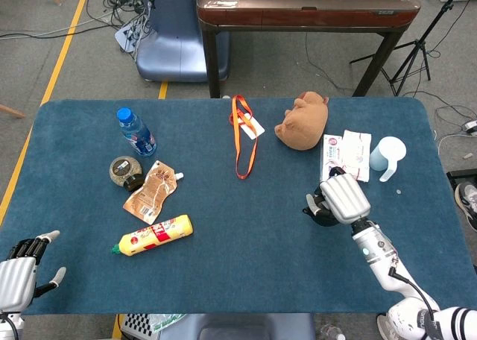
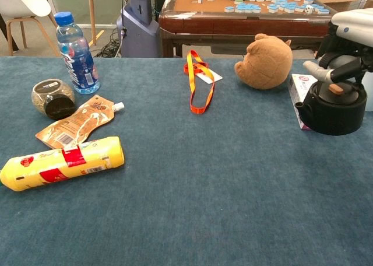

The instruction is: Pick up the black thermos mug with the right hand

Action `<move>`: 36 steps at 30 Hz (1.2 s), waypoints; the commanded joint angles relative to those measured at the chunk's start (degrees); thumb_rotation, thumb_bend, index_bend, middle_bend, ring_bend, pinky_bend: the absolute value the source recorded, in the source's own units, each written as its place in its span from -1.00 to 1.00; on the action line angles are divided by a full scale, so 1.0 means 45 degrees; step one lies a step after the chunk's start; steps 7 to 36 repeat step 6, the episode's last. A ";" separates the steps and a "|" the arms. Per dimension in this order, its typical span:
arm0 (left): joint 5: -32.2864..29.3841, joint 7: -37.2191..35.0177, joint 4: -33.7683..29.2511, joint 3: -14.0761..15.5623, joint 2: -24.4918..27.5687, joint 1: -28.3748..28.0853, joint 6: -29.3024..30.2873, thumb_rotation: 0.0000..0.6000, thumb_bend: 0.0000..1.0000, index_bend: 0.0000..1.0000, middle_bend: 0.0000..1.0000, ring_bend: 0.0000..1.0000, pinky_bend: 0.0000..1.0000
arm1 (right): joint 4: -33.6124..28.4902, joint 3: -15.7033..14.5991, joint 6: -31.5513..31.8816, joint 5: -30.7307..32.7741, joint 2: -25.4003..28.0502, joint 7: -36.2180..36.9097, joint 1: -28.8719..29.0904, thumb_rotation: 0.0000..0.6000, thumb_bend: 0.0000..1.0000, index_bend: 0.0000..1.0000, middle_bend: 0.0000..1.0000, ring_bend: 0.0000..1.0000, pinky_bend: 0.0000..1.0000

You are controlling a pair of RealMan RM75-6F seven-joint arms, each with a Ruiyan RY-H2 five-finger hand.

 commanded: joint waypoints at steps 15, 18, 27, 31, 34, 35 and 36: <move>-0.0026 -0.0061 0.0051 0.0007 0.0008 0.0044 0.0040 1.00 -0.50 -0.58 -0.53 -0.54 -0.70 | 0.0069 -0.0012 -0.0002 -0.0064 -0.0116 0.0000 0.0037 0.53 0.07 1.00 1.00 0.91 -0.35; -0.0026 -0.0061 0.0051 0.0007 0.0008 0.0044 0.0040 1.00 -0.50 -0.58 -0.53 -0.54 -0.70 | 0.0069 -0.0012 -0.0002 -0.0064 -0.0116 0.0000 0.0037 0.53 0.07 1.00 1.00 0.91 -0.35; -0.0026 -0.0061 0.0051 0.0007 0.0008 0.0044 0.0040 1.00 -0.50 -0.58 -0.53 -0.54 -0.70 | 0.0069 -0.0012 -0.0002 -0.0064 -0.0116 0.0000 0.0037 0.53 0.07 1.00 1.00 0.91 -0.35; -0.0026 -0.0061 0.0051 0.0007 0.0008 0.0044 0.0040 1.00 -0.50 -0.58 -0.53 -0.54 -0.70 | 0.0069 -0.0012 -0.0002 -0.0064 -0.0116 0.0000 0.0037 0.53 0.07 1.00 1.00 0.91 -0.35; -0.0026 -0.0061 0.0051 0.0007 0.0008 0.0044 0.0040 1.00 -0.50 -0.58 -0.53 -0.54 -0.70 | 0.0069 -0.0012 -0.0002 -0.0064 -0.0116 0.0000 0.0037 0.53 0.07 1.00 1.00 0.91 -0.35; -0.0026 -0.0061 0.0051 0.0007 0.0008 0.0044 0.0040 1.00 -0.50 -0.58 -0.53 -0.54 -0.70 | 0.0069 -0.0012 -0.0002 -0.0064 -0.0116 0.0000 0.0037 0.53 0.07 1.00 1.00 0.91 -0.35; -0.0026 -0.0061 0.0051 0.0007 0.0008 0.0044 0.0040 1.00 -0.50 -0.58 -0.53 -0.54 -0.70 | 0.0069 -0.0012 -0.0002 -0.0064 -0.0116 0.0000 0.0037 0.53 0.07 1.00 1.00 0.91 -0.35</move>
